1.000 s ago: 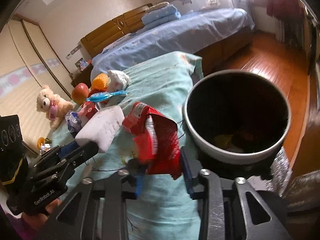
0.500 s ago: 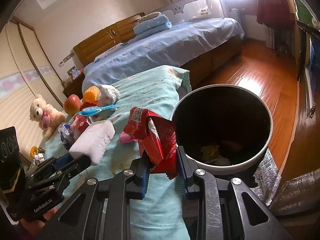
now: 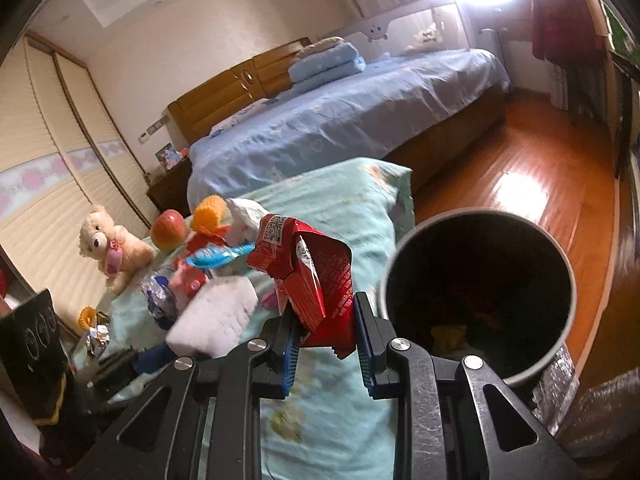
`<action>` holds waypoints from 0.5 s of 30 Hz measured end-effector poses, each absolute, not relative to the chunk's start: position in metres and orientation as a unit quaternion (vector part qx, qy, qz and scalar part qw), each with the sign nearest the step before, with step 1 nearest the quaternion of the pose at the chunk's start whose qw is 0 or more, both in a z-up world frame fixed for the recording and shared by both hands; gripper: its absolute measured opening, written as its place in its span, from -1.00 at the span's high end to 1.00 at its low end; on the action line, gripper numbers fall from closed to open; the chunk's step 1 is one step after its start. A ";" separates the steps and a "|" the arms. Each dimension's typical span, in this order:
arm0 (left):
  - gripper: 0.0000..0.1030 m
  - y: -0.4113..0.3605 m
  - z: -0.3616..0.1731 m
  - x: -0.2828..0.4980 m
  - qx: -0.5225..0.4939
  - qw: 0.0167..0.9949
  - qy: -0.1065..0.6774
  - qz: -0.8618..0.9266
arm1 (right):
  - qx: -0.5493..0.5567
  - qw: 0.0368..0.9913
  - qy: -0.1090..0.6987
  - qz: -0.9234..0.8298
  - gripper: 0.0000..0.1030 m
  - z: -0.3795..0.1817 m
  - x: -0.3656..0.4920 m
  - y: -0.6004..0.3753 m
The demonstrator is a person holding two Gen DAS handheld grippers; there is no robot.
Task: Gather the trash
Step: 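Carry the red bag and white sponge block over the black trash bin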
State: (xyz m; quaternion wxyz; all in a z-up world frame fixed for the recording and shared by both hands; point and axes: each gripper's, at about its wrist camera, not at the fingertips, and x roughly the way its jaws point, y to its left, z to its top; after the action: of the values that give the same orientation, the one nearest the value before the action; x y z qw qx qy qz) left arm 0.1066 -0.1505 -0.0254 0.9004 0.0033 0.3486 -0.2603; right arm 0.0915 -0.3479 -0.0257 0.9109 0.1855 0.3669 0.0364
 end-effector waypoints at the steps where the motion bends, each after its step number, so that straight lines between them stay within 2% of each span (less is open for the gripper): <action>1: 0.29 -0.150 -0.026 0.108 0.002 0.900 0.349 -0.260 | 0.184 0.912 0.366 0.038 0.51 -0.025 0.094 -0.346; 15: 0.29 -0.146 -0.026 0.123 -0.004 0.900 0.352 -0.258 | 0.188 0.911 0.362 0.056 0.51 -0.023 0.120 -0.335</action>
State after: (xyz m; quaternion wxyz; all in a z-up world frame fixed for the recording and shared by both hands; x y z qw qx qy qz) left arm 0.1231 -0.1463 -0.0259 0.8999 -0.0041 0.3516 -0.2580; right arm 0.1201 -0.3353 -0.0228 0.9112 0.1877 0.3625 0.0557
